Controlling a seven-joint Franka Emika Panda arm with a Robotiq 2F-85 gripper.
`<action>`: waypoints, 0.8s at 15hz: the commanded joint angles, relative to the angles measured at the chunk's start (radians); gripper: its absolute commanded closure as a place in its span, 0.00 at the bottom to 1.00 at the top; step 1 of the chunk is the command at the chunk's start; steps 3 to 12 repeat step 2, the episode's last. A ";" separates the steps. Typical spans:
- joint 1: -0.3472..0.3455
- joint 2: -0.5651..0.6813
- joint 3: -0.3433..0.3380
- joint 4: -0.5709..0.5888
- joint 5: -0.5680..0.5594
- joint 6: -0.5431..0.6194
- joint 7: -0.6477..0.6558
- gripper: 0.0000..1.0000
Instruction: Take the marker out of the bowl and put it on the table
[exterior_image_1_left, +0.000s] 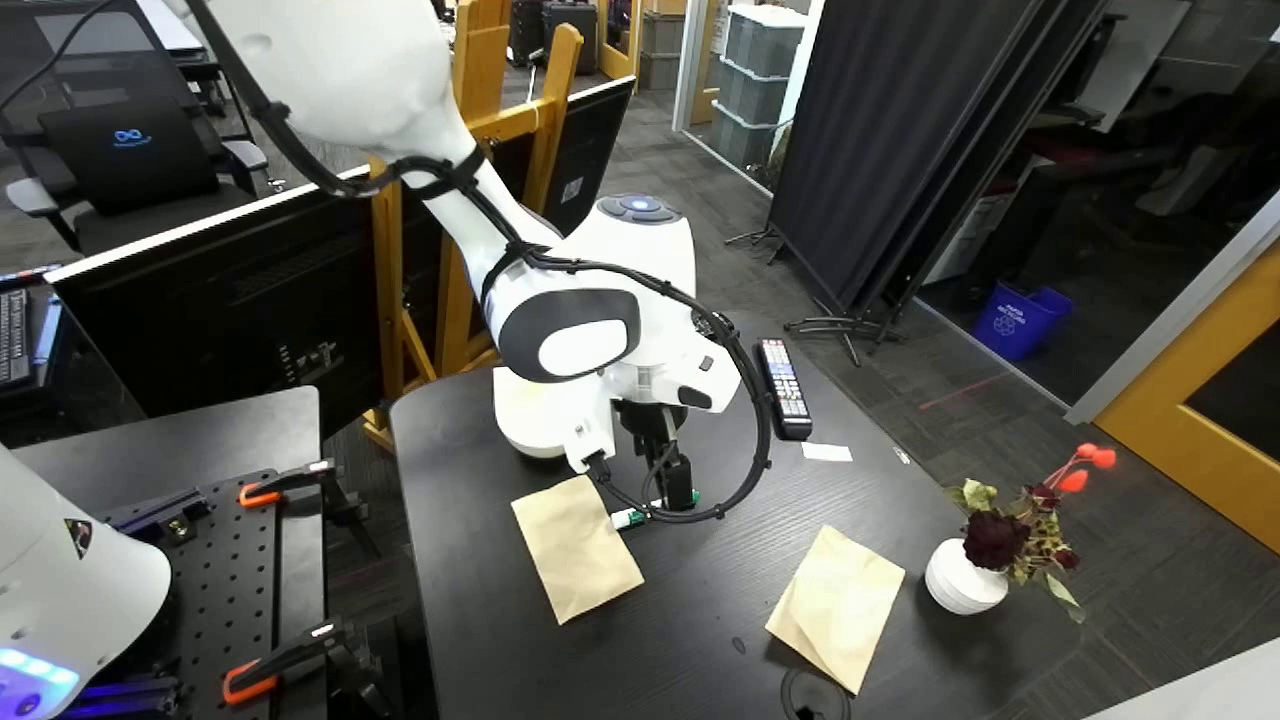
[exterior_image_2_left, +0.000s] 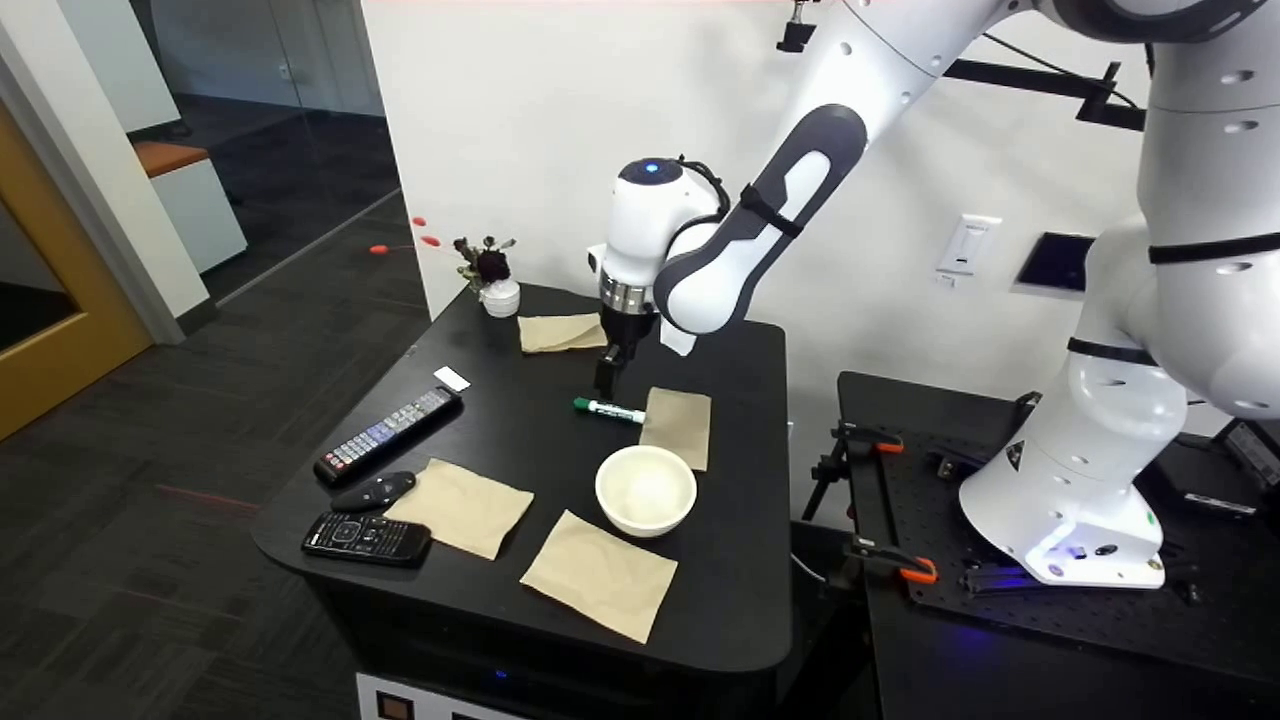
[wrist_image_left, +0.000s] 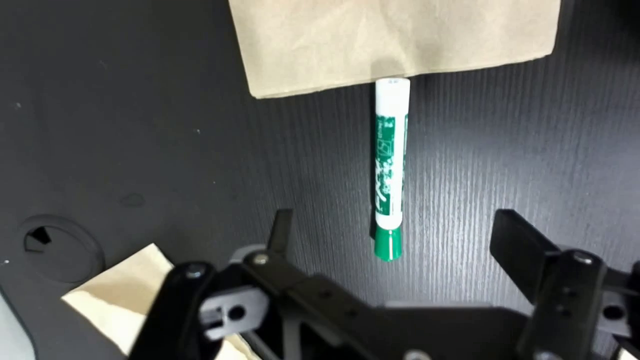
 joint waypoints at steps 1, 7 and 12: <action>-0.004 0.000 0.003 0.002 -0.002 -0.003 0.000 0.00; -0.004 0.002 0.003 0.002 -0.002 -0.003 0.000 0.00; -0.004 0.002 0.003 0.002 -0.002 -0.003 0.000 0.00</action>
